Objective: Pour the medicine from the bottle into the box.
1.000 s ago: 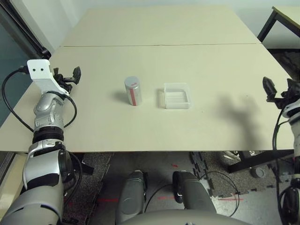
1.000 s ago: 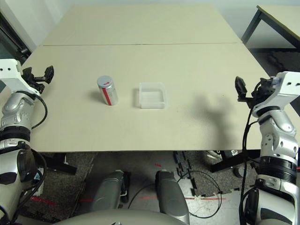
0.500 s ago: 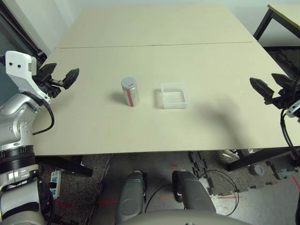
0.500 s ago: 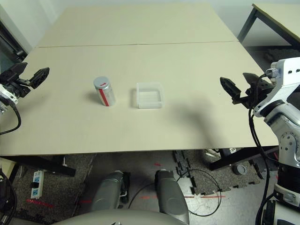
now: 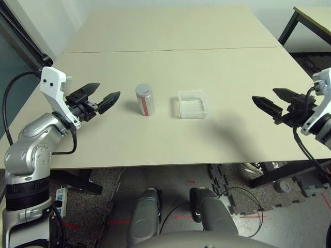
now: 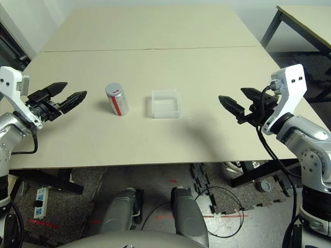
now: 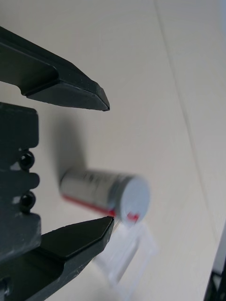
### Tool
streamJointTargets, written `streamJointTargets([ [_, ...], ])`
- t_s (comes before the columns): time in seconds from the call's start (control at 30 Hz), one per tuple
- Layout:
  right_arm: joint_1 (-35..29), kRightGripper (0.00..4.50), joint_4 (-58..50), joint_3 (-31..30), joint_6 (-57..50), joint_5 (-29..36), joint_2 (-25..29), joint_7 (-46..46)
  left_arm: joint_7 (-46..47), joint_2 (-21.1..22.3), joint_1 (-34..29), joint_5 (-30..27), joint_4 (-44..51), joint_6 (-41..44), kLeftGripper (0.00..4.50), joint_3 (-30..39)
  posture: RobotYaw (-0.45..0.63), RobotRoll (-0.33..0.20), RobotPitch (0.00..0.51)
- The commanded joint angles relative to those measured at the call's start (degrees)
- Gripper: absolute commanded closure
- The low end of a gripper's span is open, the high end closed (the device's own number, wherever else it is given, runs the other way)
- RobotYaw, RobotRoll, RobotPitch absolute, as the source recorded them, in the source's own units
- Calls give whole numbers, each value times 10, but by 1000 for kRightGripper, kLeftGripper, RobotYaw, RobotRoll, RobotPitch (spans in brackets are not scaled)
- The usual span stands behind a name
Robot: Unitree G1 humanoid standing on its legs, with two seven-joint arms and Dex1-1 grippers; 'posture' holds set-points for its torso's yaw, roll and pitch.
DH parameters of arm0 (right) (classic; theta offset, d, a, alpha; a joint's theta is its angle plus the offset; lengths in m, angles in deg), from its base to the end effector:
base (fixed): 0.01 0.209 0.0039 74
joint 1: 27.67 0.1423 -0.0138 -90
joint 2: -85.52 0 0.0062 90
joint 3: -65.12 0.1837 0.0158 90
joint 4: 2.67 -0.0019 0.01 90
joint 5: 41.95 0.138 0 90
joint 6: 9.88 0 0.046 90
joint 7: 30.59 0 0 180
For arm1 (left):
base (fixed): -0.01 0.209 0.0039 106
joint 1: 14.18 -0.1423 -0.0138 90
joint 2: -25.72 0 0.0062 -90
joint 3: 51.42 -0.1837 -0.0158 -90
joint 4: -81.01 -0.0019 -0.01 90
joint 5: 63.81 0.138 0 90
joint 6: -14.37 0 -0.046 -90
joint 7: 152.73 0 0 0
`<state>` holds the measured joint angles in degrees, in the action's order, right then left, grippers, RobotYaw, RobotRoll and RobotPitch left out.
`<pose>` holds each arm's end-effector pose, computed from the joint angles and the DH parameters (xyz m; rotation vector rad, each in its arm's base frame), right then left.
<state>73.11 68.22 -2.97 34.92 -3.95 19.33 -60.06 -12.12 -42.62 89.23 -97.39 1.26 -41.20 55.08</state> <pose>0.2082 -0.2799 0.1840 -0.0201 0.1213 0.4444 0.2274 0.2785 0.1666 0.0220 0.0741 -0.5939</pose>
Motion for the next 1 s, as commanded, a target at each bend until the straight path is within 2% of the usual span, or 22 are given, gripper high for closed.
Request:
streamJointTargets([
  [0.03, 7, 0, 3, -20, 9, -10, -1, -6, -21, -7, -8, 3, -15, -4, 15, -24, 3, 0, 136],
  [0.23, 26, 0, 33, -38, 25, -25, -3, -16, -40, -22, 0, 28, -55, -36, 15, -57, -1, 0, 138],
  [0.63, 52, 0, 85, -51, 48, -46, 2, -51, -36, -84, 60, 82, -161, -111, 15, -98, -33, 0, 152],
  [0.77, 73, 0, 142, -79, 86, -68, 23, -116, -34, -101, 87, 100, -206, -137, 15, -103, -34, 0, 155],
  [0.93, 92, 0, 167, -103, 85, -64, 35, -174, -33, -112, 116, 118, -265, -173, 15, -103, -43, 0, 159],
  [1.0, 99, 0, 193, -132, 103, -88, 35, -196, -29, -119, 136, 131, -308, -197, 15, -105, -38, 0, 159],
])
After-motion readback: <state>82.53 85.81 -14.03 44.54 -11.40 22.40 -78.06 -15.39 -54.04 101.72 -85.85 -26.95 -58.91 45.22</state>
